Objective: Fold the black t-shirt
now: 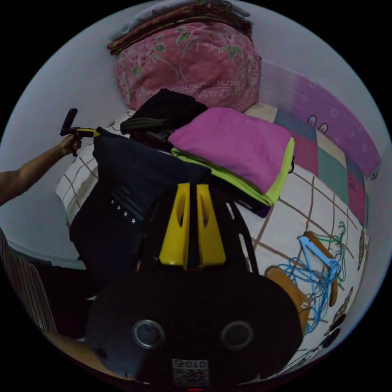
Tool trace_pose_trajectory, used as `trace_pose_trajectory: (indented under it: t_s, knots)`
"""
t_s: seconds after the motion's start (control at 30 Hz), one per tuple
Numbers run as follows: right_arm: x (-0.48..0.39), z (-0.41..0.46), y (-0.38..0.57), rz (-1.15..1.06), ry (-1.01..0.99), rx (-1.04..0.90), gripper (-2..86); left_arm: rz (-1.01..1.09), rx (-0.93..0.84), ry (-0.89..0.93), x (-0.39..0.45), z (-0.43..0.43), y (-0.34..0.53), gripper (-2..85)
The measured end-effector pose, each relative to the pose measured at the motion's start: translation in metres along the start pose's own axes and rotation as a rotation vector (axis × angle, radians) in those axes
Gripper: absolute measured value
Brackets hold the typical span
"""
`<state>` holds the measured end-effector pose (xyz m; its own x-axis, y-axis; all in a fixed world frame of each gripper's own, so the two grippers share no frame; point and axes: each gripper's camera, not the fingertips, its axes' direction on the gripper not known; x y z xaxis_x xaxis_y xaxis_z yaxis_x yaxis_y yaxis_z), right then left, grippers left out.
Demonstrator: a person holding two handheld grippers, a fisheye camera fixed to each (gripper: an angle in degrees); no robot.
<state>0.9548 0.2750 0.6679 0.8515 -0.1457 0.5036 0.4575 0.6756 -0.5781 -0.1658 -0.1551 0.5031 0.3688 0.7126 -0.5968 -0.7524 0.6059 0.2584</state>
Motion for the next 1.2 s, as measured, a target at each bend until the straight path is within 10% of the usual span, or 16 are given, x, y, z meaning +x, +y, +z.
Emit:
trace_pose_trajectory:
  t_s: [0.3, 0.67, 1.2]
  knots:
    - [-0.078, -0.014, 0.11, -0.141, -0.097, 0.103, 3.3, 0.176, 0.025, -0.019, 0.102, -0.013, 0.105, 0.7]
    - [-0.159, 0.082, 0.23, -0.207, -0.228, -0.314, 3.7, 0.294, -0.376, -0.114, 0.202, 0.064, 0.245, 0.9]
    - [-0.194, 0.158, 0.291, -0.218, -0.179, -0.389, 3.3, 0.308, -0.355, -0.257, 0.252, 0.099, 0.32, 2.0]
